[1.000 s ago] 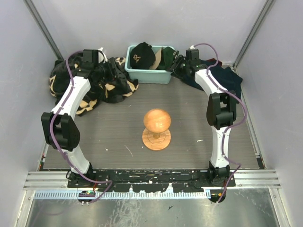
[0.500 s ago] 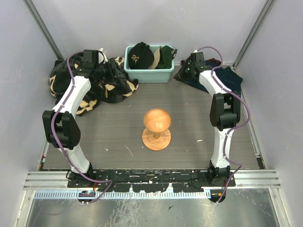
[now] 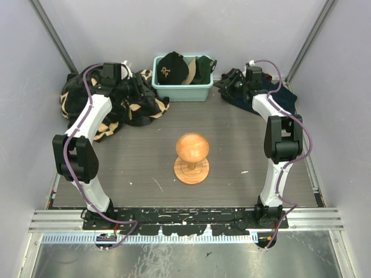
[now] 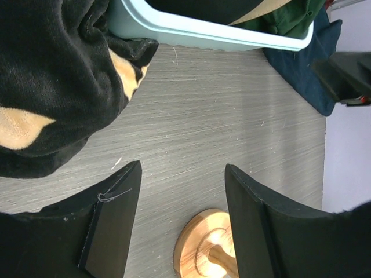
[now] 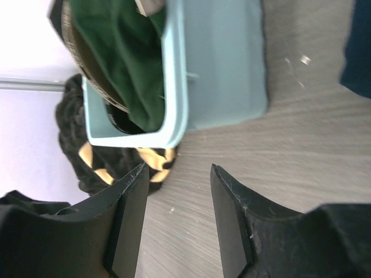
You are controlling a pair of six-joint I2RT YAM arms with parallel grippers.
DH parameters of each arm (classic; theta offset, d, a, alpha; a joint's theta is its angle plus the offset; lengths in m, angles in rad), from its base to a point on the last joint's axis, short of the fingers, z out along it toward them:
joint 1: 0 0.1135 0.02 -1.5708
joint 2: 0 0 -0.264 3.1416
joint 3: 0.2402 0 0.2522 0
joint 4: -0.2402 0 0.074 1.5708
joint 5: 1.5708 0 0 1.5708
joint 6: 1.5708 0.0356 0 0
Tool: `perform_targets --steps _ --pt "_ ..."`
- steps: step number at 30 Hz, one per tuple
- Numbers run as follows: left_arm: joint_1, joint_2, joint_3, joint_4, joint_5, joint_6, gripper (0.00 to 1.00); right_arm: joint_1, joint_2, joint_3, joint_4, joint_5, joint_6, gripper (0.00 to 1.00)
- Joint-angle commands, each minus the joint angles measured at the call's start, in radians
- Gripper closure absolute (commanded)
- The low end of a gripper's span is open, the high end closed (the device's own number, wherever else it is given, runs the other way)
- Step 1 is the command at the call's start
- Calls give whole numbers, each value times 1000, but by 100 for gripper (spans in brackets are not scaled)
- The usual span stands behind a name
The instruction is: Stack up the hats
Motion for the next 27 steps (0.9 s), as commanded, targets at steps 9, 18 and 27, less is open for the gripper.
perform_targets --steps 9,18,27 --pt "7 -58 -31 20 8 1 33 17 163 224 138 -77 117 46" --pt "9 -64 -38 11 -1 8 33 32 227 290 157 -86 143 49" --pt "13 -62 -30 -1 -2 12 33 32 220 295 128 -101 152 86"
